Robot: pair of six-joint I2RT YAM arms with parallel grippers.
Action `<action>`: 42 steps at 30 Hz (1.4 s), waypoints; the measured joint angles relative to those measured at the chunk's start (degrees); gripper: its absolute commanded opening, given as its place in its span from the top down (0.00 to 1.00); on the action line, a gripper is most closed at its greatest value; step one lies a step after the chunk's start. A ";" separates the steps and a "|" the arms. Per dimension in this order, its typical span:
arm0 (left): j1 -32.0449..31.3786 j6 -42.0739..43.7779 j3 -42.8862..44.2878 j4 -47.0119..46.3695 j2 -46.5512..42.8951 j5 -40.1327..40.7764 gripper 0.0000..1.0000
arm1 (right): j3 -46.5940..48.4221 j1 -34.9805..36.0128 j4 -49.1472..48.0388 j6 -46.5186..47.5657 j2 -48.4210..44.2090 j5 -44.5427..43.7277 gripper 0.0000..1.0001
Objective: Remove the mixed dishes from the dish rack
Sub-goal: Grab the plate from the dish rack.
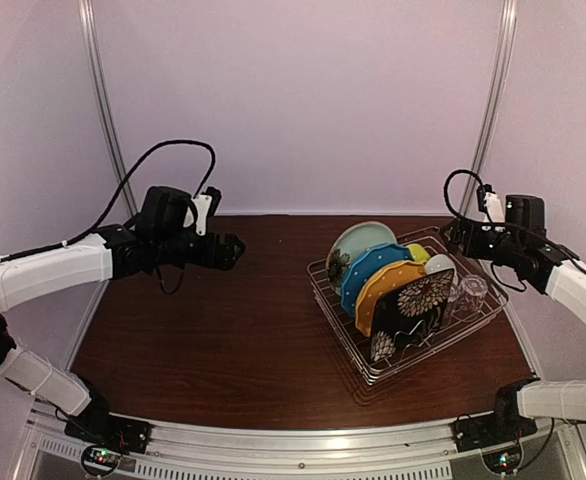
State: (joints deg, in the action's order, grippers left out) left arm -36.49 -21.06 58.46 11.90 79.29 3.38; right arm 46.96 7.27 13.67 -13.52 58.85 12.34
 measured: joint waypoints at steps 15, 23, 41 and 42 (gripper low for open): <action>-13.88 9.01 13.20 -1.57 4.35 1.81 0.03 | 0.02 -4.35 0.44 -0.48 -1.62 3.87 0.00; -25.27 13.33 21.07 -1.25 11.21 3.13 0.03 | 0.02 -5.22 1.16 -1.31 -4.00 4.46 0.00; -35.47 17.53 36.22 3.08 26.49 5.79 0.17 | -0.74 -5.81 1.68 -2.84 -7.69 5.42 0.00; -35.47 17.53 37.05 3.19 27.39 5.79 0.18 | -0.74 -5.84 1.77 -2.84 -7.80 5.42 0.00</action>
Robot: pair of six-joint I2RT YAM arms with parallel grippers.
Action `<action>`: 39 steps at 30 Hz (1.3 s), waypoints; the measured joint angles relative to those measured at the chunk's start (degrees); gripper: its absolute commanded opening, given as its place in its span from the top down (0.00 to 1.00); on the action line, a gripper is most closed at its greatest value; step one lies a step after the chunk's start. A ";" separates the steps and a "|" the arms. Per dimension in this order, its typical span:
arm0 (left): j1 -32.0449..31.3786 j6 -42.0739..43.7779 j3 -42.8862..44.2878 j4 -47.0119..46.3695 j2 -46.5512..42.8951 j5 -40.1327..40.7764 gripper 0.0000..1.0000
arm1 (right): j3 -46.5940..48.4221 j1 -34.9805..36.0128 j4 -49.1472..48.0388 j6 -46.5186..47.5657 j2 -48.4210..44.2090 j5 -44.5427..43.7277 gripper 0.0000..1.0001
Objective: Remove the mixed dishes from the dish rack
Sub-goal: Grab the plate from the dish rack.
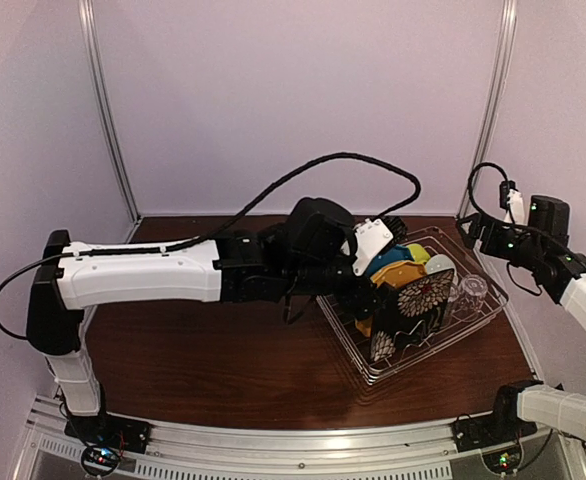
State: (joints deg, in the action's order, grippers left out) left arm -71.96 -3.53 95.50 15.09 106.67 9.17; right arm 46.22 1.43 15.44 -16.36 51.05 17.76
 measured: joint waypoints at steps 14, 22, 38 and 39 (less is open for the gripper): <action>-0.37 -1.81 6.93 3.76 9.33 1.33 0.40 | -0.66 -0.24 0.68 -0.11 -1.11 0.02 0.00; -0.48 -4.11 8.63 4.79 11.06 1.57 0.48 | -1.22 -0.24 0.83 -0.11 -1.36 0.02 0.00; -0.48 -7.41 15.04 6.43 16.85 1.55 0.61 | -2.34 -0.24 1.07 -0.11 -1.66 0.02 0.00; -0.48 -7.54 15.26 6.47 17.16 1.57 0.61 | -2.36 -0.24 1.07 -0.11 -1.66 0.02 0.00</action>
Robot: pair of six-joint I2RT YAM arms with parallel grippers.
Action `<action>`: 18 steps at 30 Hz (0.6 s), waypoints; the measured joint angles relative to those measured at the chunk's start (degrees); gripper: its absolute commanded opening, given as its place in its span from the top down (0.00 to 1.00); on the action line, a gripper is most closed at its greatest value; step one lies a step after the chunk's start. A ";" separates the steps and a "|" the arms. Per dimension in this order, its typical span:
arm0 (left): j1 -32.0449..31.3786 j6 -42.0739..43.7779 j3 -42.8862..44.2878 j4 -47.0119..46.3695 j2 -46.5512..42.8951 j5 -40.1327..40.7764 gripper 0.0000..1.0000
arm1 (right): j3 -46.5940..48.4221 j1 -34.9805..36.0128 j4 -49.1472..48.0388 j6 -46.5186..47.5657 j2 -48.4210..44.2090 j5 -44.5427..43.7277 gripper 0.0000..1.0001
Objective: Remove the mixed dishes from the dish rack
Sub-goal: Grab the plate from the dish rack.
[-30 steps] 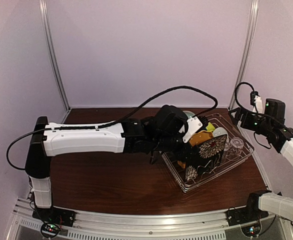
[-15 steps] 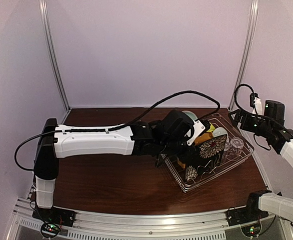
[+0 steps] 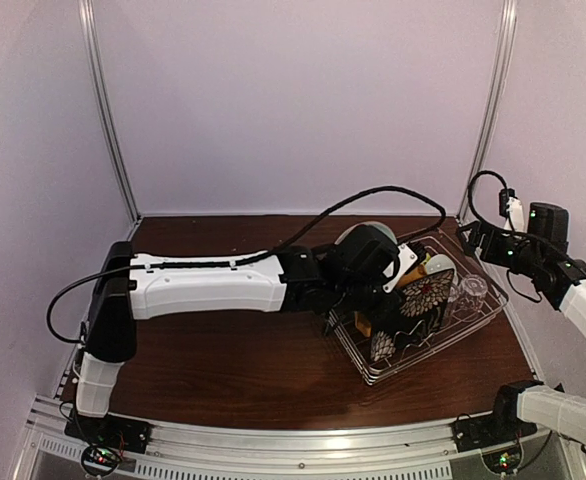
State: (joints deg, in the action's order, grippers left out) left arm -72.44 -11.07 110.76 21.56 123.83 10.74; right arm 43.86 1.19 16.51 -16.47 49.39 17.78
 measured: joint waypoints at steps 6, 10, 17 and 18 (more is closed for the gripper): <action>0.00 -0.90 1.49 1.14 1.75 -0.02 0.65 | -0.02 0.00 0.00 0.00 0.00 0.00 0.00; 0.00 -1.53 2.19 1.53 2.40 -0.04 0.68 | -0.04 0.00 0.00 0.00 0.00 0.00 0.00; 0.00 -2.36 2.45 2.21 3.26 -0.39 0.76 | -0.22 0.00 -0.02 -0.02 0.00 0.02 0.00; 0.00 -2.43 2.71 2.54 3.28 -0.42 0.78 | -0.26 -0.20 0.00 -0.02 0.00 0.09 0.00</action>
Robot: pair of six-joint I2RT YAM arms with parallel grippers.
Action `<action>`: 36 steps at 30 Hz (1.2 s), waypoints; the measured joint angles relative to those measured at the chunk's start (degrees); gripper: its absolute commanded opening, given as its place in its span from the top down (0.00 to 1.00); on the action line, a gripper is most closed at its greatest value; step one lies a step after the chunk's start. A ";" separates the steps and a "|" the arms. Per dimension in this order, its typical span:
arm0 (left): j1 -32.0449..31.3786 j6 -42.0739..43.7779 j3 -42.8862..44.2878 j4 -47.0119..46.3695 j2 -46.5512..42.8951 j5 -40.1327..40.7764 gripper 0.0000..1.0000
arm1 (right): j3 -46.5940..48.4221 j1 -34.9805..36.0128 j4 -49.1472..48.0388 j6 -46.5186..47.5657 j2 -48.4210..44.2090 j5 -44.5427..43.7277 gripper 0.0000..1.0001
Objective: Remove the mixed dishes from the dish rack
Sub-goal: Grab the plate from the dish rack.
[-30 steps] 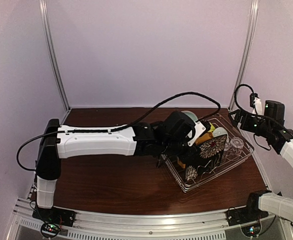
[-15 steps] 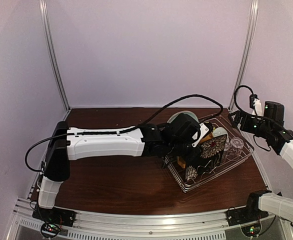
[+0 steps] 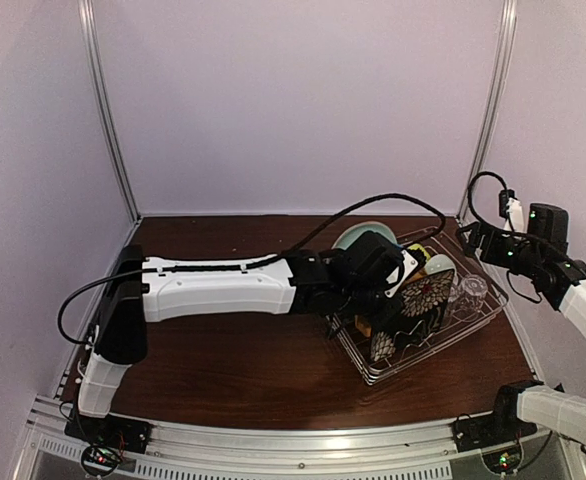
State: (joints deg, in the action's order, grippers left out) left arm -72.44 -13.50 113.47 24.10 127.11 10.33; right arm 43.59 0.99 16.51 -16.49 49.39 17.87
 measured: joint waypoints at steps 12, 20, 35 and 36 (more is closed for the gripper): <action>0.24 -0.61 1.86 2.01 0.55 1.46 0.94 | 0.00 -1.42 0.00 -0.02 0.00 0.13 0.00; 0.22 -0.61 2.23 2.40 0.63 1.55 1.00 | 0.00 -1.42 0.00 -0.02 0.00 0.13 0.00; -0.31 -0.66 2.23 2.38 0.52 2.89 1.00 | 0.00 -1.42 0.00 -0.28 0.00 0.17 0.00; -0.31 -0.68 2.23 2.47 0.48 2.86 1.00 | 0.00 -1.42 0.00 -0.28 0.00 0.17 0.00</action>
State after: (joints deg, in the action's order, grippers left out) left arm -72.75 -14.17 115.70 26.57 127.59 13.19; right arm 43.59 -0.43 16.51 -16.78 49.39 18.04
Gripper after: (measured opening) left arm 0.132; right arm 0.996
